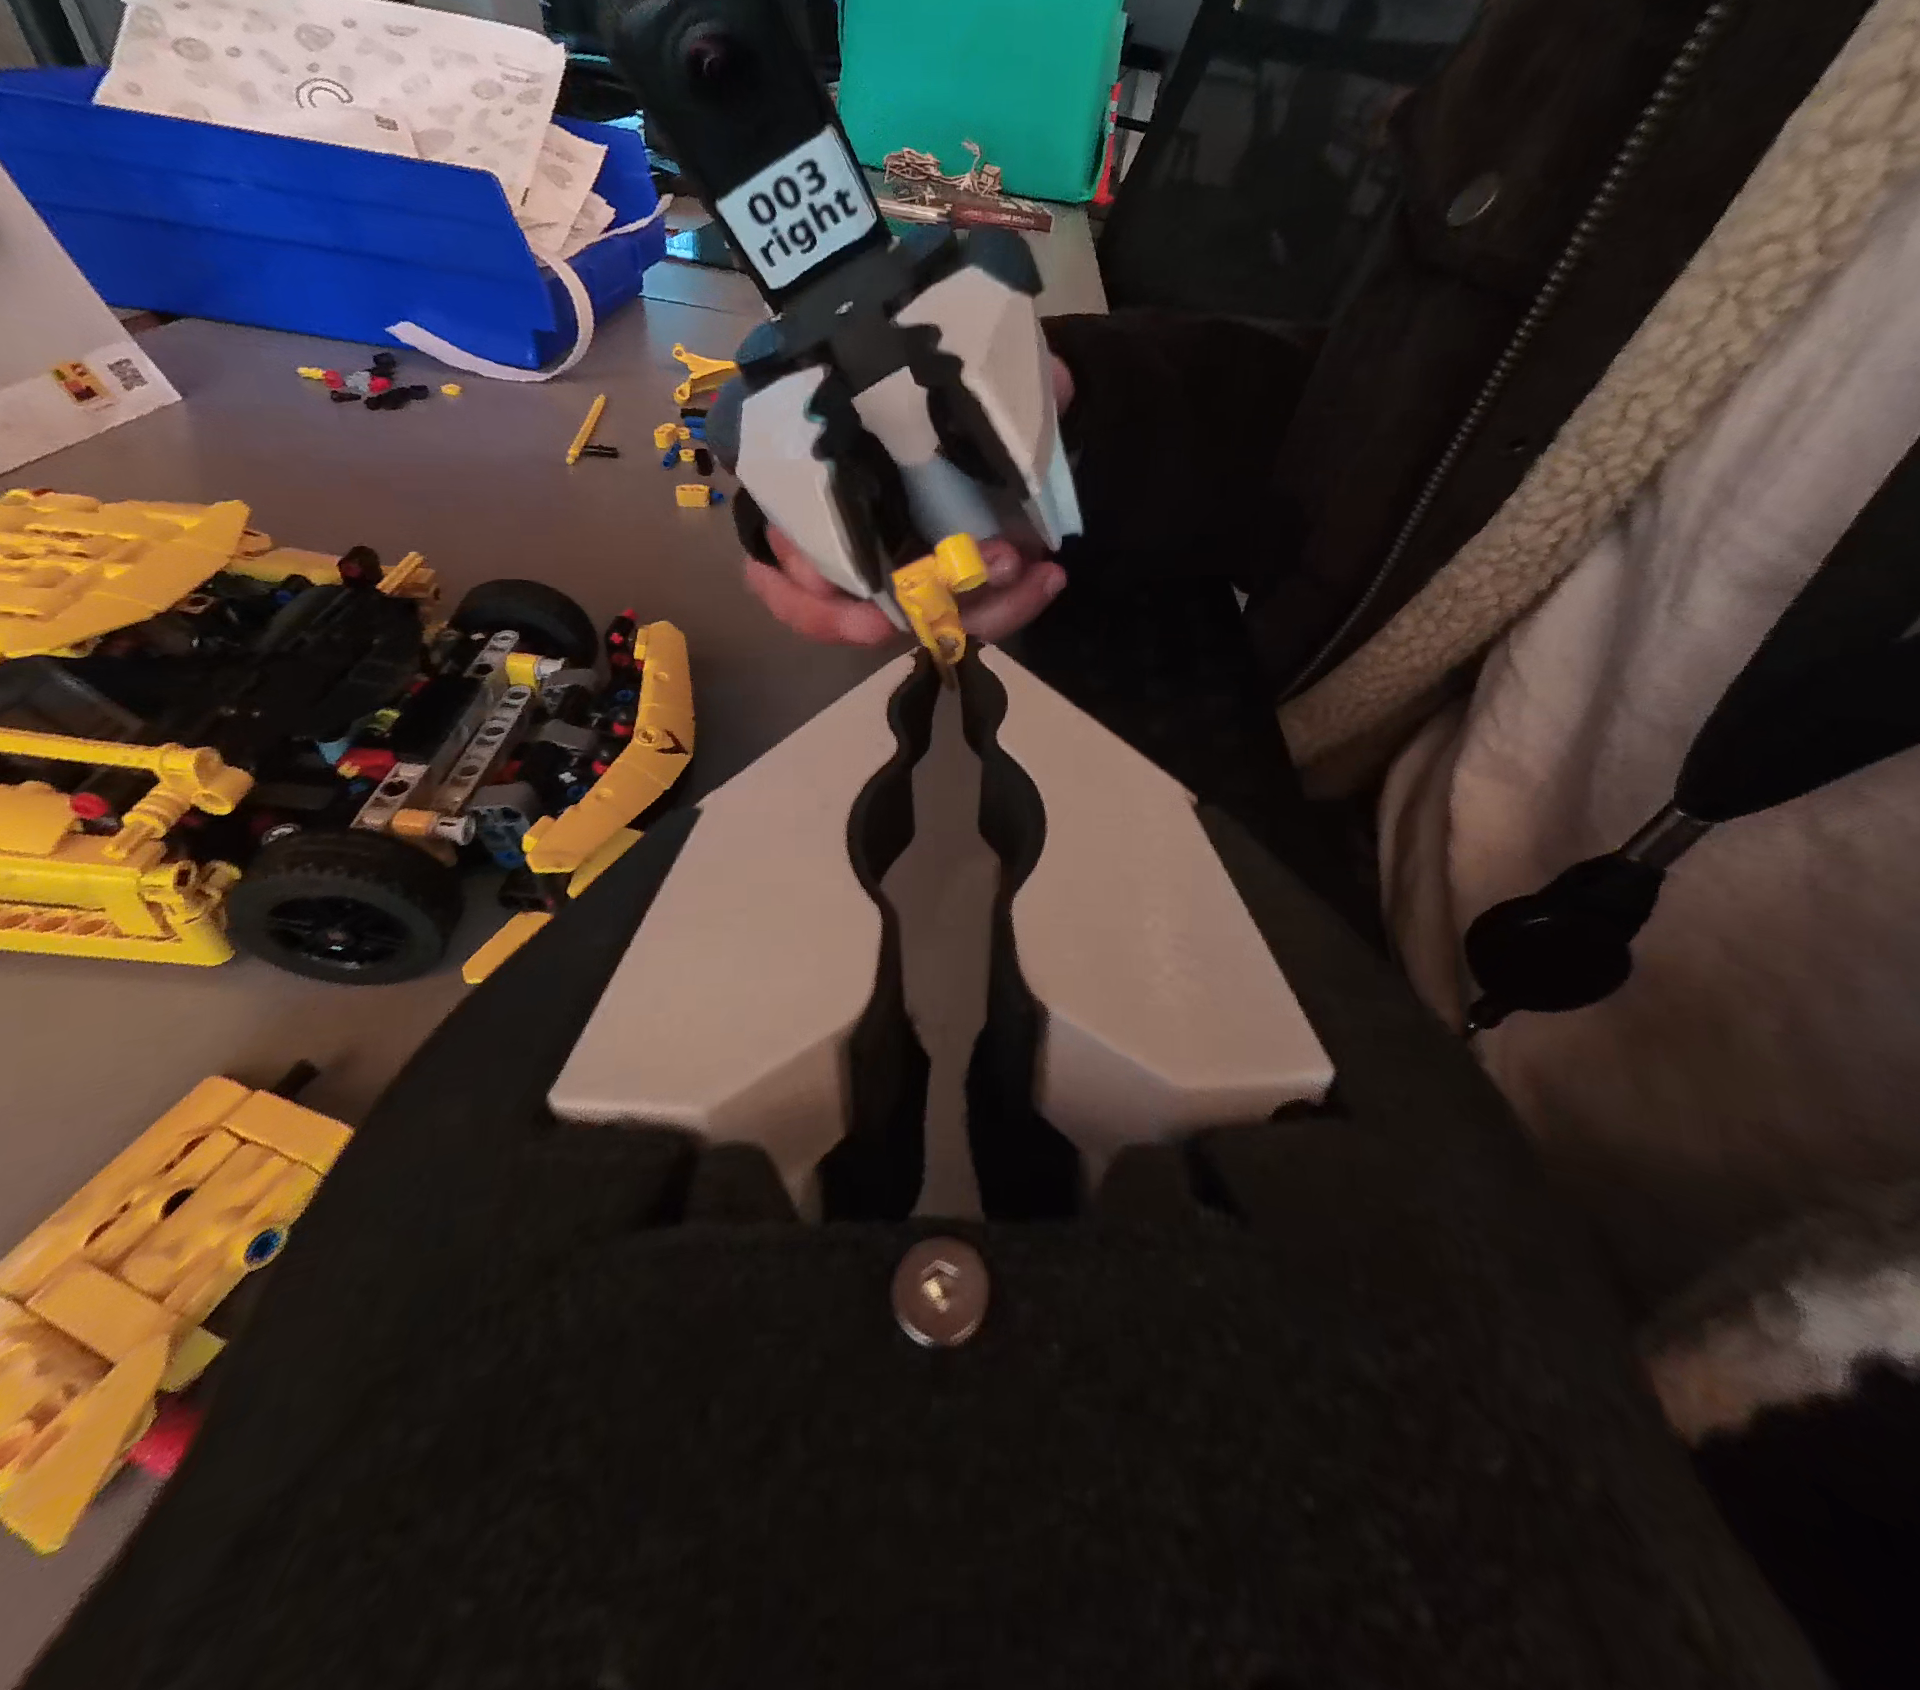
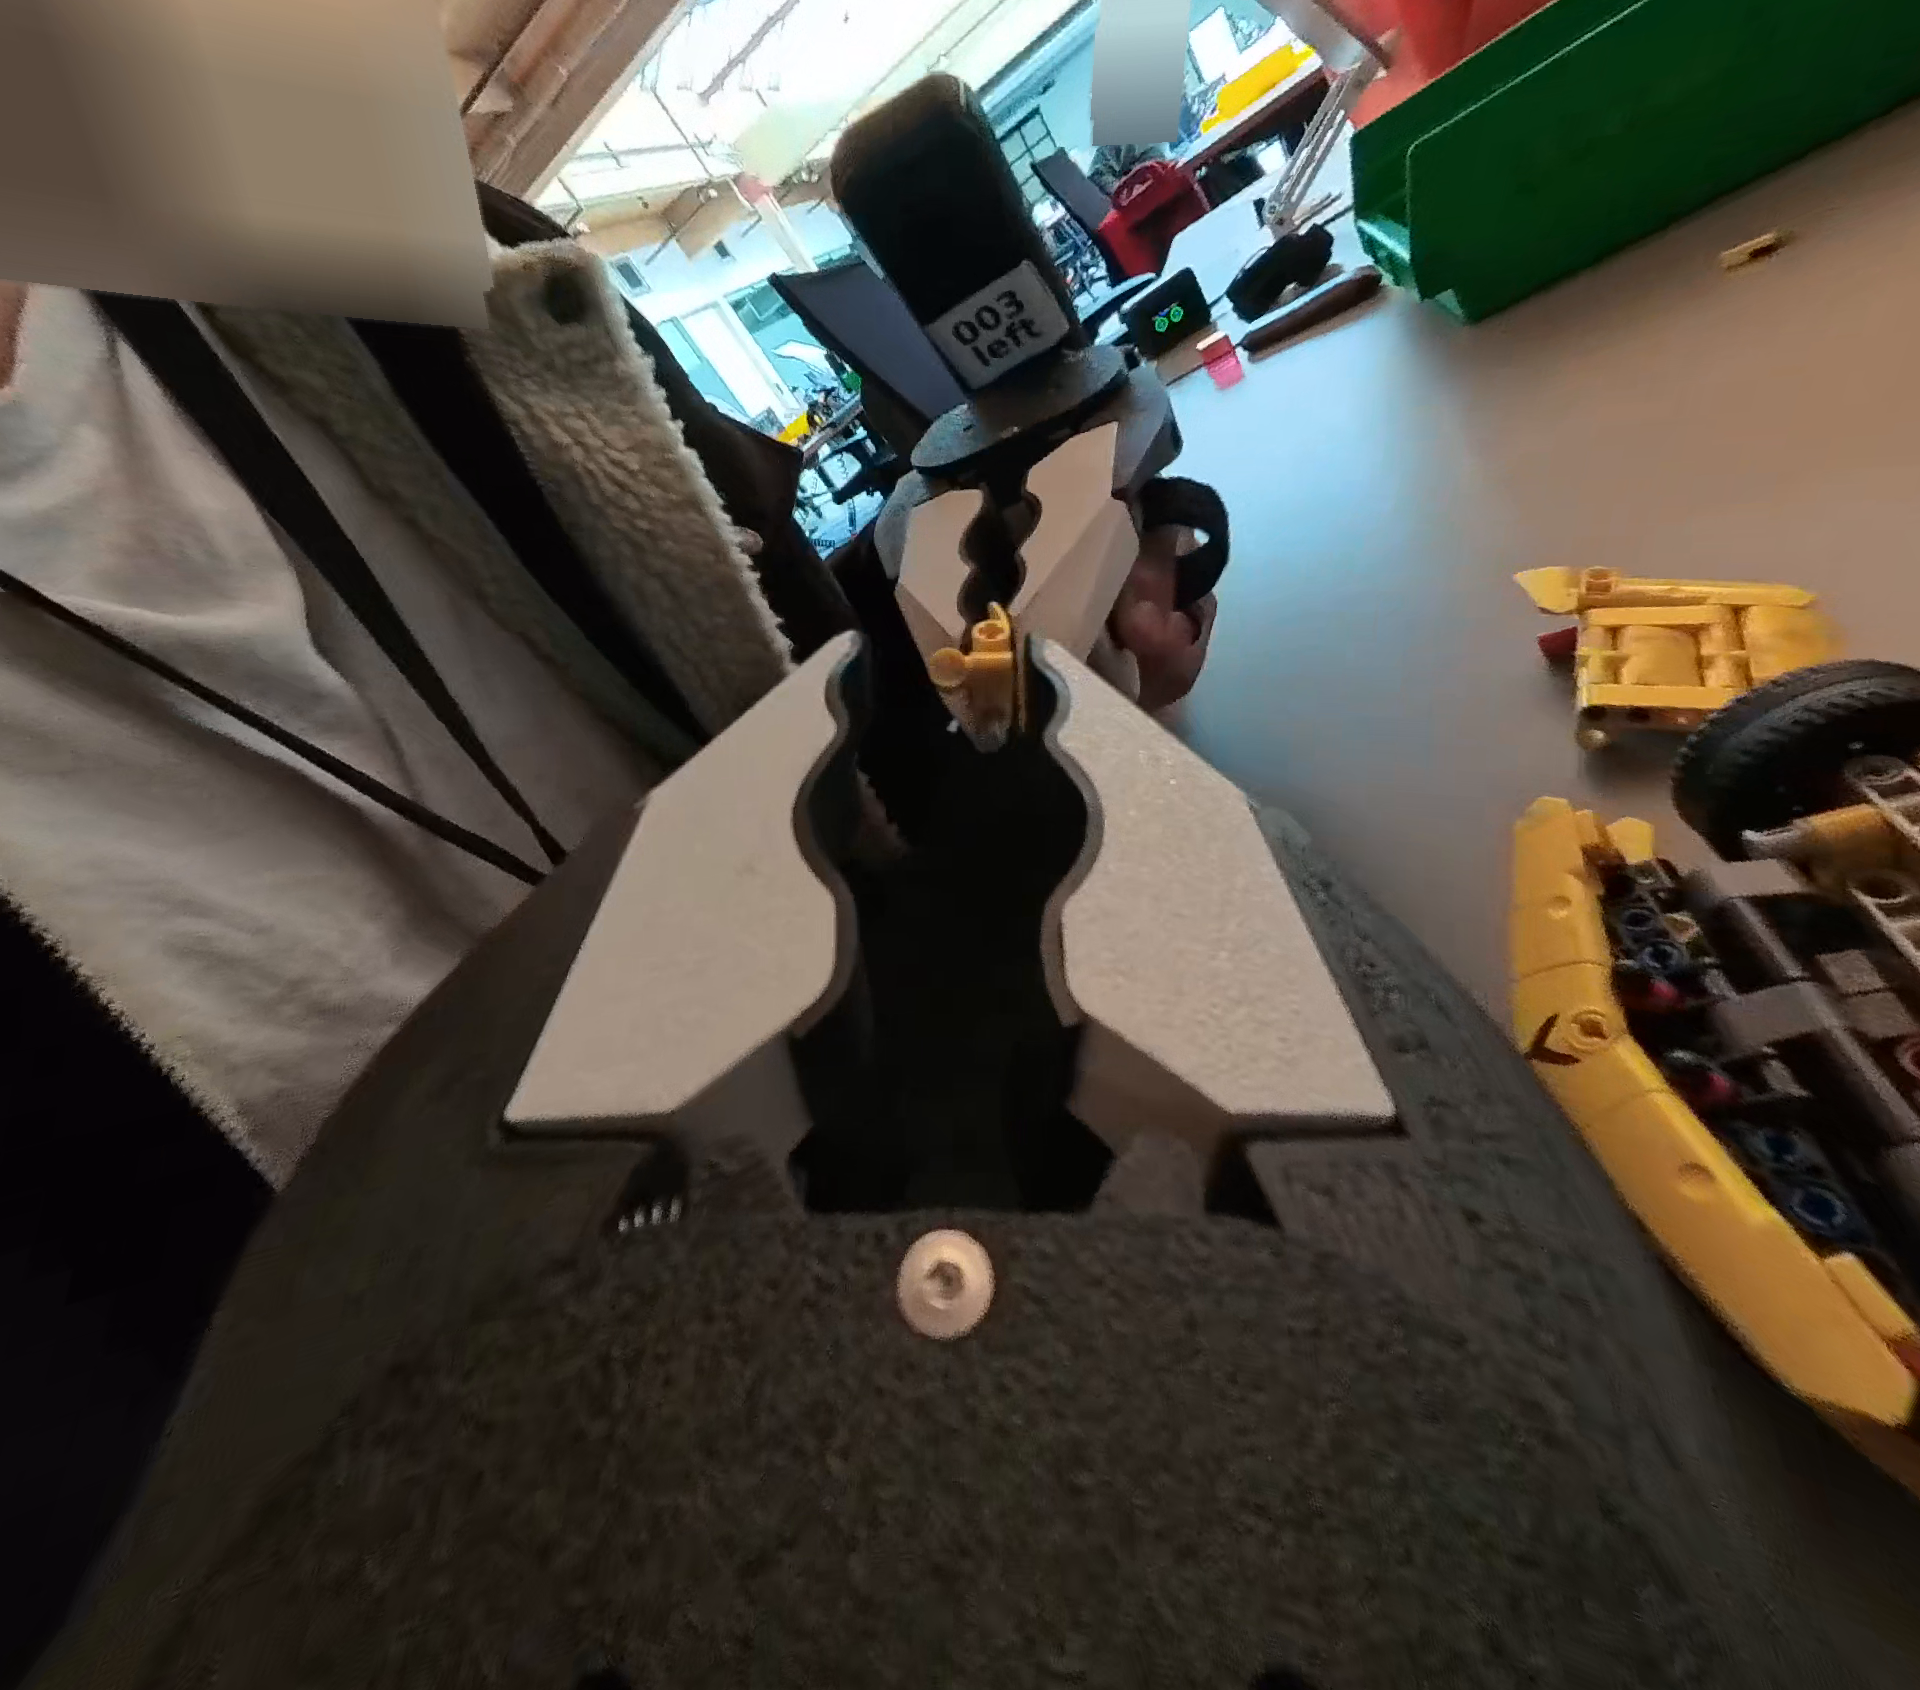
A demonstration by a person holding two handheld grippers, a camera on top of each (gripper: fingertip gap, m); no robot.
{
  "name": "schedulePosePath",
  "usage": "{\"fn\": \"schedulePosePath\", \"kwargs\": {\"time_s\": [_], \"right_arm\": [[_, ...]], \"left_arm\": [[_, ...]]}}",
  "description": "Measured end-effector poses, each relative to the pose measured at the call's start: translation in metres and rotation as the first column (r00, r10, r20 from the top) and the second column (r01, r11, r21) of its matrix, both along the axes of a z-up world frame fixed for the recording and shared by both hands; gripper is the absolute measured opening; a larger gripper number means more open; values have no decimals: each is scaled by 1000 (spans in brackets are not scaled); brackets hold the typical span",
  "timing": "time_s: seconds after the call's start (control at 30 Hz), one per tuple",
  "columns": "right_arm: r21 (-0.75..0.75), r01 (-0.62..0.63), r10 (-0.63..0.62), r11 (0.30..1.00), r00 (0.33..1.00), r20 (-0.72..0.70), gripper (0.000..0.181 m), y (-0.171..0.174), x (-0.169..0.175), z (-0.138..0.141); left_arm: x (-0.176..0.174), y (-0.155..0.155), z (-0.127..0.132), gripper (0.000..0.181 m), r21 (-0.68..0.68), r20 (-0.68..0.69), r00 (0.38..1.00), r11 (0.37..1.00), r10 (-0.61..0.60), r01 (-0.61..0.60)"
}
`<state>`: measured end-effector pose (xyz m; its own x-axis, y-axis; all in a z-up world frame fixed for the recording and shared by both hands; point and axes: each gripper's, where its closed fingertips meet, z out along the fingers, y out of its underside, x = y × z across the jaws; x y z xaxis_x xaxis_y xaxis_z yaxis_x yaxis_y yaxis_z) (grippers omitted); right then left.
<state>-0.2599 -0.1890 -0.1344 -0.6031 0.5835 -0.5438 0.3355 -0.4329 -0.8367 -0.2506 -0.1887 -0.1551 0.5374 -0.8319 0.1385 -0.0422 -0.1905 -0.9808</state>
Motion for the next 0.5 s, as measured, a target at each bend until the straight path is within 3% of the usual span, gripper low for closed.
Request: {"fn": "schedulePosePath", "kwargs": {"time_s": [0.1,0.17,0.27,0.37,0.43,0.5], "right_arm": [[67,31,-31,997,999,10,26,1,-3,-6],[223,179,-178,958,984,-25,25,15,-11,-12],[536,394,-388,746,912,-132,29,38,-20,-26],[660,524,-495,539,830,-255,18,51,-24,-22],[706,500,-494,502,836,-240,19,49,-28,-30],[708,490,-485,509,842,-235,20,44,-31,-33]], "left_arm": [[-2,2,-1,4,-11,-2,1000,1000,14,-14],[-7,7,-5,4,-41,-11,999,998,52,-53],[-23,24,-19,4,-126,-42,984,976,172,-176],[-34,33,-21,4,-153,-38,970,958,240,-243],[-35,35,-25,4,-156,-61,965,953,253,-260],[-34,36,-29,4,-143,-102,959,950,266,-278]]}}
